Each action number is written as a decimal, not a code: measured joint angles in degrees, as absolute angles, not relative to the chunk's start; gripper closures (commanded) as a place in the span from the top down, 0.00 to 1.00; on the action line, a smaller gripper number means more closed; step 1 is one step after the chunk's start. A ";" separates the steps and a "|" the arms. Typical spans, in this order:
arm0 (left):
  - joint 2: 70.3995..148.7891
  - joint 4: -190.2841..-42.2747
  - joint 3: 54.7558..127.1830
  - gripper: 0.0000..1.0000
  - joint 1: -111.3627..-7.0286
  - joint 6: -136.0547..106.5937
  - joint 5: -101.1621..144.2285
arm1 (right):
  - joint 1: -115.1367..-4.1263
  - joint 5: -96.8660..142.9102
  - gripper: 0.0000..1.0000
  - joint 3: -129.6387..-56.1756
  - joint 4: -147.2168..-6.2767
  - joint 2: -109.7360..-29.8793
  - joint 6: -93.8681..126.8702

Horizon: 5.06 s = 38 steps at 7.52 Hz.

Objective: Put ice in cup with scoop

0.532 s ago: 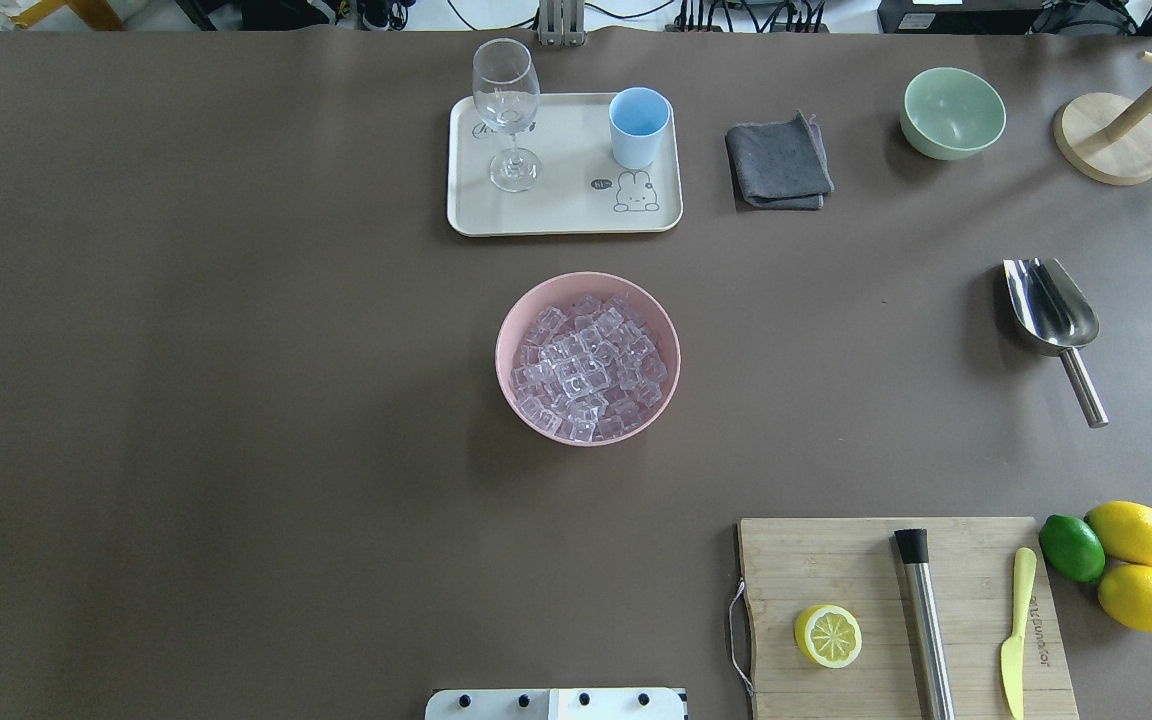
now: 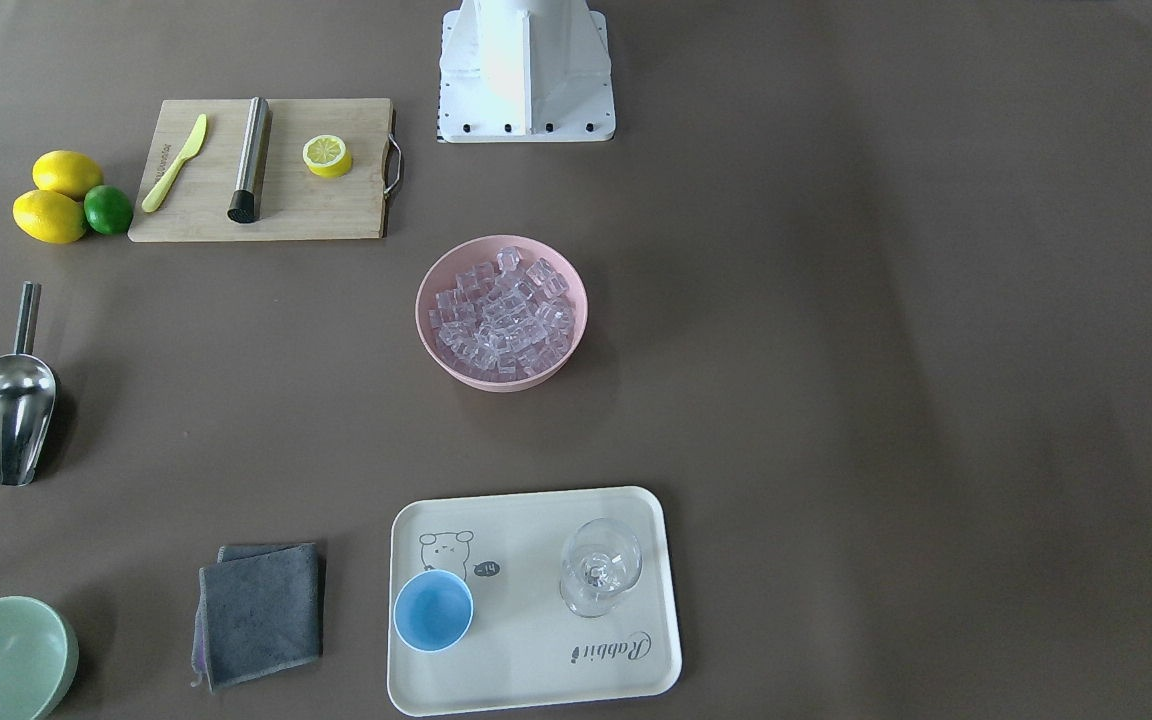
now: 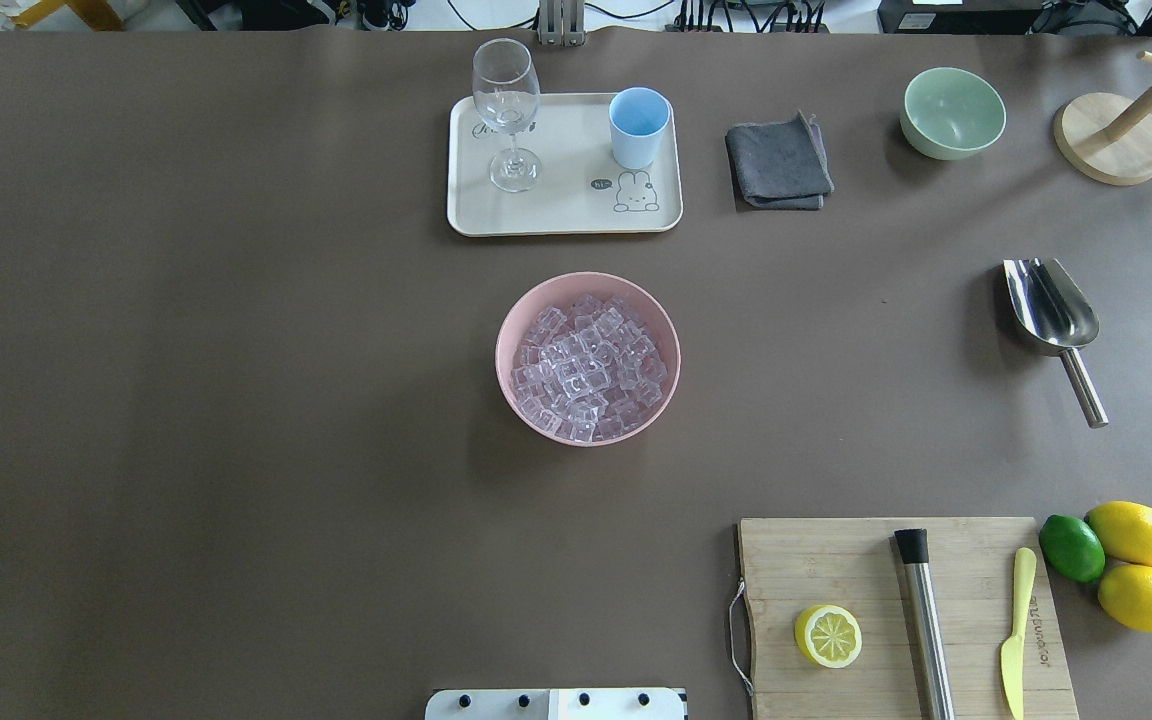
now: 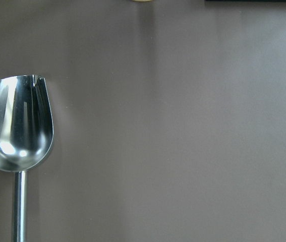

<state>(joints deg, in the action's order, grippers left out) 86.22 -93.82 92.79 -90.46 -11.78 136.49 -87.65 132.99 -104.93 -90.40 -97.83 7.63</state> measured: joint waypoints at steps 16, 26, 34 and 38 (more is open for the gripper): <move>99.82 -96.42 105.45 0.98 -61.78 -12.41 138.62 | -67.24 135.09 1.00 -103.26 -71.25 -99.80 36.51; 99.47 -95.56 101.77 0.98 -63.63 -11.80 138.55 | -58.54 130.77 0.49 -94.10 -71.67 -91.44 36.57; 99.06 -92.33 99.70 0.98 -70.48 -12.20 139.17 | -58.25 131.52 0.00 -101.34 -75.35 -93.78 36.30; 99.58 -92.33 100.39 0.98 -69.05 -12.33 139.09 | -58.34 130.83 0.00 -108.57 -82.57 -92.48 36.16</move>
